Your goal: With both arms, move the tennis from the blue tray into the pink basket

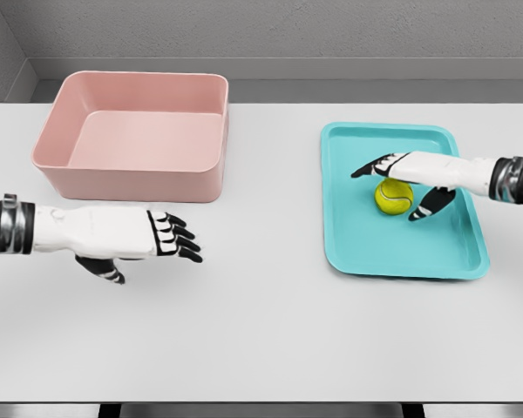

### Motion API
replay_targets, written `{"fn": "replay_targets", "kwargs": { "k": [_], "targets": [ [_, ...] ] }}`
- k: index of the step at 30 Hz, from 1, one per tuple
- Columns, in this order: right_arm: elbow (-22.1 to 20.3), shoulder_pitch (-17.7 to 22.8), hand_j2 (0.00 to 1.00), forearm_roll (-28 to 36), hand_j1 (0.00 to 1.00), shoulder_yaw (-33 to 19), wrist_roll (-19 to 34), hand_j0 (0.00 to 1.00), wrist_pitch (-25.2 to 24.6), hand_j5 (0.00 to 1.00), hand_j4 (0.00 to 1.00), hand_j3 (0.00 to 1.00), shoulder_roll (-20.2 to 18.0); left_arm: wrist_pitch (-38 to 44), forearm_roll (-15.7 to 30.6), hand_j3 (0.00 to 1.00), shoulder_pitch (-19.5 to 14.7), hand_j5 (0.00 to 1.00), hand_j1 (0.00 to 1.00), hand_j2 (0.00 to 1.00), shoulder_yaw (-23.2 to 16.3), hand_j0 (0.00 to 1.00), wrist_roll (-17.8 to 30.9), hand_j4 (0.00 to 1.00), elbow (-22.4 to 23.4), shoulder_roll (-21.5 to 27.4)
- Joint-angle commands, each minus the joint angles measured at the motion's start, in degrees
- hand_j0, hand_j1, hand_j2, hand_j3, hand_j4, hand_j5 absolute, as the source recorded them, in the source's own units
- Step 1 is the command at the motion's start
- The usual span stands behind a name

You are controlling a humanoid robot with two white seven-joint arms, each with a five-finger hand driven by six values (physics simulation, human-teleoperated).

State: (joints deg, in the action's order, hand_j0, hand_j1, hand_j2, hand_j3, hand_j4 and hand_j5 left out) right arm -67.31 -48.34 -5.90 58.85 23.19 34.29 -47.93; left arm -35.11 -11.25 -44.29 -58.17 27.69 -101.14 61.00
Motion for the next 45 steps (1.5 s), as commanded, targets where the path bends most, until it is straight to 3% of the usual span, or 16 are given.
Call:
{"fn": "replay_targets", "kwargs": {
  "k": [1,2,8,12,14,15,21,29,41,45],
  "targets": [
    [0.9,0.1,1.0,0.0,1.0,0.5,-0.1,1.0,-0.8,1.0,1.0,1.0,0.6,0.1,1.4,1.0,-0.6,1.0,1.0,1.0,-0.3,1.0,4.3,1.0,0.1,0.6],
    [0.9,0.1,1.0,0.0,1.0,0.6,-0.1,1.0,-1.1,1.0,1.0,1.0,0.7,0.1,1.3,1.0,-1.8,1.0,1.0,1.0,-0.3,1.0,7.3,1.0,0.1,1.1],
    [2.1,-0.3,1.0,0.0,1.0,1.3,-0.1,1.0,-1.1,1.0,1.0,1.0,1.0,0.1,0.6,1.0,-6.2,1.0,1.0,1.0,-0.5,1.0,7.3,1.0,0.1,0.9],
    [3.0,-0.3,0.98,0.0,0.98,1.4,-0.2,0.98,-1.1,0.98,0.98,0.98,1.1,0.1,0.6,1.0,-7.0,1.0,1.0,1.0,-1.1,1.0,7.3,1.0,0.0,0.8],
    [3.0,-0.2,0.96,0.0,0.96,1.4,-0.2,0.96,-1.1,0.96,0.96,0.96,1.1,0.1,1.7,1.0,-9.9,1.0,1.0,1.0,-1.0,1.0,7.3,1.0,0.0,0.7],
    [3.0,-0.2,0.94,0.0,0.94,1.4,-0.2,0.94,-1.1,0.94,0.94,0.94,1.1,0.1,4.4,1.0,-9.9,1.0,1.0,1.0,-1.0,1.0,7.3,1.0,0.0,0.4],
    [3.9,-0.3,0.86,-0.1,0.86,1.9,-0.3,0.86,-1.1,0.86,0.86,0.86,2.2,0.1,9.6,1.0,-9.8,1.0,1.0,1.0,-5.5,1.0,7.3,1.0,0.0,0.2],
    [4.9,-0.3,0.79,-0.1,0.79,1.9,-0.3,0.79,-0.9,0.79,0.79,0.79,2.1,0.1,9.8,1.0,-9.8,1.0,1.0,1.0,-5.5,1.0,7.3,1.0,0.0,0.3],
    [5.1,-0.3,0.55,-1.6,0.55,1.9,-0.2,0.55,-0.9,0.55,0.55,0.55,2.1,0.1,9.6,1.0,-9.5,1.0,1.0,1.0,-5.5,1.0,7.3,1.0,0.0,0.7],
    [4.8,-0.4,0.54,-1.6,0.54,1.7,-0.2,0.54,-0.5,0.54,0.54,0.54,2.0,0.1,9.4,1.0,-9.6,1.0,1.0,1.0,-5.4,1.0,7.3,1.0,0.0,0.6]
  ]
}}
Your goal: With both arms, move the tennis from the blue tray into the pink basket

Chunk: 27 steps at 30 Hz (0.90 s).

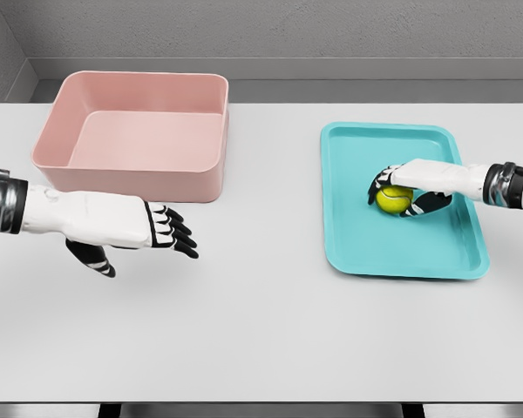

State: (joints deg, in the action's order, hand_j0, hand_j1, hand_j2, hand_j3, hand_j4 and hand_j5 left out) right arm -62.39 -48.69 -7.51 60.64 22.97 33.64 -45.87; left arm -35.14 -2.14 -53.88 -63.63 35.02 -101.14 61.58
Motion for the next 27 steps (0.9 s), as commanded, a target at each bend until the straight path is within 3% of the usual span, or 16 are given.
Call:
{"fn": "replay_targets", "kwargs": {
  "k": [1,5,9,13,27],
  "targets": [
    [-0.4,-0.1,0.54,0.1,0.54,-0.1,0.1,0.54,0.2,0.54,0.54,0.54,-0.4,0.1,0.3,1.0,-0.1,1.0,1.0,1.0,0.2,1.0,0.0,1.0,0.0,-0.1],
    [-0.9,-1.4,0.54,0.1,0.54,-0.2,0.1,0.54,1.3,0.54,0.54,0.54,-0.6,0.1,0.3,1.0,-0.4,1.0,1.0,1.0,0.2,1.0,0.0,1.0,0.0,-0.1],
    [-4.0,-2.0,0.54,0.1,0.54,-0.2,0.1,0.54,1.3,0.54,0.54,0.54,-1.9,0.1,0.3,1.0,-0.5,1.0,1.0,1.0,0.4,1.0,0.0,1.0,0.1,-0.1],
    [-9.2,-2.0,0.54,0.1,0.54,-0.2,0.2,0.54,1.3,0.54,0.54,0.54,-3.7,0.1,0.4,1.0,-0.8,1.0,1.0,1.0,0.4,1.0,0.0,1.0,0.1,0.0],
    [-21.9,-3.0,0.54,0.1,0.54,-0.3,0.8,0.54,1.3,0.54,0.54,0.54,-4.7,0.1,0.4,1.0,-1.2,1.0,1.0,1.0,0.8,1.0,0.0,1.0,0.0,0.1]
  ]
}}
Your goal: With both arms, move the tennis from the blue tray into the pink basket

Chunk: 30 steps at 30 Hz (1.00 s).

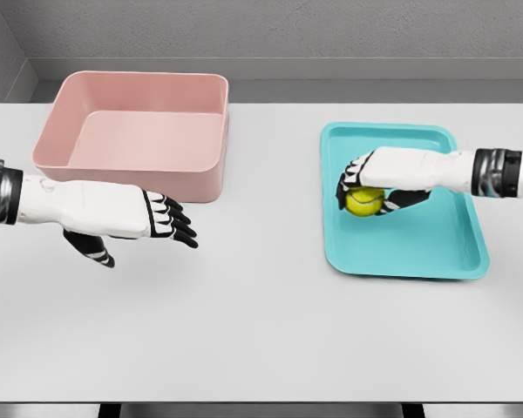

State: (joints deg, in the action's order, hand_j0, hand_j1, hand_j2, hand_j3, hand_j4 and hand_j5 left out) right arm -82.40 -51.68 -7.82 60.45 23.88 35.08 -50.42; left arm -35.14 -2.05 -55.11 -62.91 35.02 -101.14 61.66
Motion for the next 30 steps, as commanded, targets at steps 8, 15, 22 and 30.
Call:
{"fn": "replay_targets", "kwargs": {
  "k": [8,15,22,30],
  "targets": [
    [-4.9,-0.2,0.54,0.4,0.54,-0.2,1.6,0.54,-0.2,0.54,0.54,0.54,1.6,0.1,0.4,1.0,0.0,1.0,1.0,1.0,0.1,1.0,0.0,1.0,0.0,0.0],
    [-4.7,-0.2,0.54,0.4,0.54,0.6,3.1,0.54,-0.8,0.54,0.54,0.54,6.3,0.1,0.4,1.0,-0.4,1.0,1.0,1.0,0.1,1.0,0.0,1.0,0.1,0.3],
    [-4.3,-0.2,0.54,0.4,0.54,1.4,4.7,0.54,-2.2,0.54,0.54,0.54,11.1,0.1,0.3,1.0,-0.7,1.0,1.0,1.0,0.2,1.0,0.0,1.0,0.0,6.6],
    [-2.1,-0.2,0.54,0.3,0.54,4.5,4.7,0.54,-3.9,0.54,0.54,0.54,15.4,0.1,0.2,1.0,-0.7,1.0,1.0,1.0,0.4,1.0,0.0,1.0,0.1,7.2]
  ]
}}
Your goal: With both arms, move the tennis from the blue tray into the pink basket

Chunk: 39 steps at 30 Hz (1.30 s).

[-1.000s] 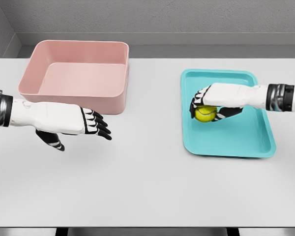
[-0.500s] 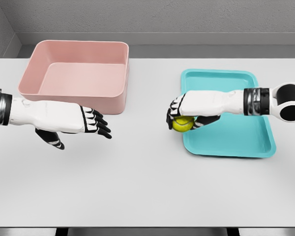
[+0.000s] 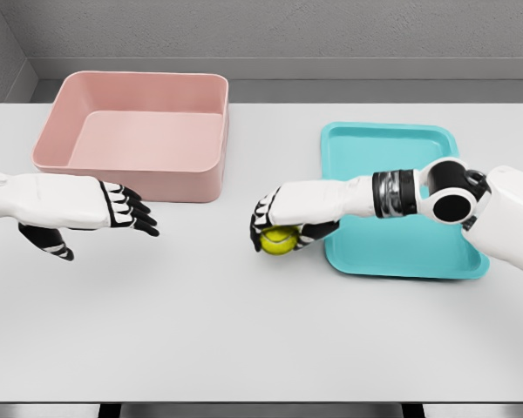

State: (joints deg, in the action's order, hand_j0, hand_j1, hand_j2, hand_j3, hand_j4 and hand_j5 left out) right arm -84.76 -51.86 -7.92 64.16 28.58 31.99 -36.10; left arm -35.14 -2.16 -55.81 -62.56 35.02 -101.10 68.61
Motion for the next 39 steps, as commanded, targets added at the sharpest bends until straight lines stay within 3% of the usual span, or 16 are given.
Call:
{"fn": "replay_targets", "kwargs": {
  "k": [1,5,14,24,26,27,28,39],
  "targets": [
    [0.3,0.0,0.54,0.4,0.54,1.1,0.0,0.54,-1.0,0.54,0.54,0.54,1.5,0.1,0.3,1.0,0.0,1.0,1.0,1.0,0.1,1.0,0.0,1.0,0.0,0.1],
    [0.3,-0.1,0.54,0.3,0.54,2.5,0.0,0.54,-2.2,0.54,0.54,0.54,3.8,0.1,0.3,1.0,0.0,1.0,1.0,1.0,0.1,1.0,0.0,1.0,0.0,0.0],
    [4.8,-0.5,0.54,-1.2,0.54,5.7,-0.1,0.54,-2.5,0.54,0.54,0.54,8.2,0.1,0.3,1.0,0.0,1.0,1.0,1.0,0.1,1.0,0.0,1.0,0.0,0.1],
    [4.7,-0.9,0.55,-1.3,0.55,5.8,0.0,0.55,-3.0,0.55,0.55,0.55,8.7,0.1,0.3,1.0,0.1,1.0,1.0,1.0,0.2,1.0,0.0,1.0,0.0,0.2],
    [4.6,-0.9,0.63,-1.3,0.63,5.8,0.6,0.63,-3.0,0.63,0.63,0.63,8.7,0.1,0.3,1.0,0.2,1.0,1.0,1.0,0.2,1.0,0.0,1.0,-0.1,0.2],
    [4.5,-0.9,0.9,-1.3,0.9,5.8,0.5,0.9,-3.3,0.9,0.9,0.9,8.7,0.1,0.3,1.0,0.2,1.0,1.0,1.0,0.2,1.0,0.0,1.0,-0.1,0.2],
    [4.5,-0.9,0.96,-1.3,0.96,5.8,0.6,0.96,-3.7,0.96,0.96,0.96,8.7,0.1,0.3,1.0,0.2,1.0,1.0,1.0,0.2,1.0,0.0,1.0,0.0,0.2],
    [4.3,-2.0,1.0,-1.2,1.0,5.7,0.6,1.0,-3.8,1.0,1.0,1.0,7.9,0.1,0.5,1.0,0.3,1.0,1.0,1.0,0.9,1.0,0.0,1.0,-0.1,0.3]
  ]
}}
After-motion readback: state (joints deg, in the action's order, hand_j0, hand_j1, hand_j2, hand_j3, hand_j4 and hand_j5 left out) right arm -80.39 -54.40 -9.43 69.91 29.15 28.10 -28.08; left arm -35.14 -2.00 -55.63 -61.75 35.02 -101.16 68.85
